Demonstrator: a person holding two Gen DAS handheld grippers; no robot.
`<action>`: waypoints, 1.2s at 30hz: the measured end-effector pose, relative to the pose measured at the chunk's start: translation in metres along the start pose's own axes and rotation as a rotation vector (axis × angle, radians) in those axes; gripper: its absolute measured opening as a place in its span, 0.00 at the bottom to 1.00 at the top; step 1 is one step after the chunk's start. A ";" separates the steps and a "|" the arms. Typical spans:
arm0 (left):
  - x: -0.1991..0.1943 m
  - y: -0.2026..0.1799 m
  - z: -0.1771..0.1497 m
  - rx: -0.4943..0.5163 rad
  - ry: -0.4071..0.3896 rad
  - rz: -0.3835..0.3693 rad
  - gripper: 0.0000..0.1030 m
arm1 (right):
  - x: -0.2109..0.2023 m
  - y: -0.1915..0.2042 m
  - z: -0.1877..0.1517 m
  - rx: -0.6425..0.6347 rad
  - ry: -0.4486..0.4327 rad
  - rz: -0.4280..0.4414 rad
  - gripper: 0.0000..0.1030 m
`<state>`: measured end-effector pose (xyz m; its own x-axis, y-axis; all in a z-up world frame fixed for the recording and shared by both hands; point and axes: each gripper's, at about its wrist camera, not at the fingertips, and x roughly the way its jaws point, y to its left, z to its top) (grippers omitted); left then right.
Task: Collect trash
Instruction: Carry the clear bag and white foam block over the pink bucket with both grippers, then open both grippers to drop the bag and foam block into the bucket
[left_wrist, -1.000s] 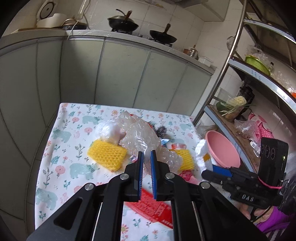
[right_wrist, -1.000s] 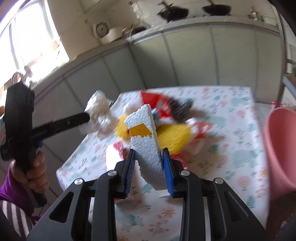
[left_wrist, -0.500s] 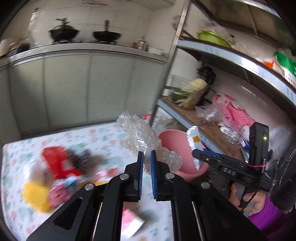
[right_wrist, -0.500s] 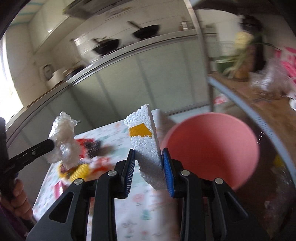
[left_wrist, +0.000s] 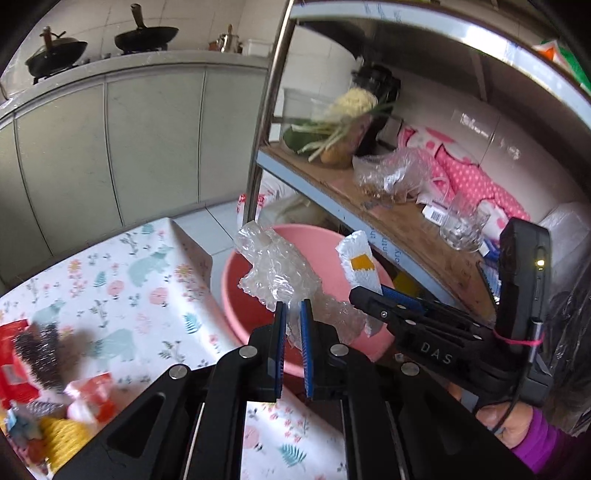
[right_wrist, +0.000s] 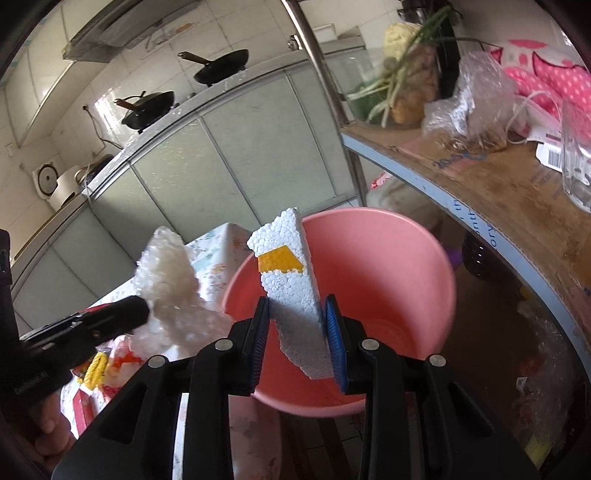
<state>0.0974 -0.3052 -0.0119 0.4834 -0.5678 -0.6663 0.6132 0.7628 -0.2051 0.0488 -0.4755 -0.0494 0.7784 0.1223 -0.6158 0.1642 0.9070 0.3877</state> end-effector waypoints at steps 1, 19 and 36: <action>0.007 -0.001 0.000 -0.001 0.010 -0.001 0.07 | 0.001 -0.002 -0.001 0.003 0.002 -0.002 0.30; 0.041 0.004 0.001 -0.073 0.067 0.033 0.38 | 0.013 -0.017 0.003 0.018 0.043 -0.041 0.43; -0.088 0.013 -0.040 -0.063 -0.075 0.110 0.43 | -0.049 0.077 -0.030 -0.141 -0.005 0.069 0.49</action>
<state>0.0380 -0.2335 0.0155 0.5923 -0.4989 -0.6326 0.5146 0.8385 -0.1794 0.0053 -0.3994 -0.0093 0.7879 0.1848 -0.5874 0.0237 0.9441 0.3289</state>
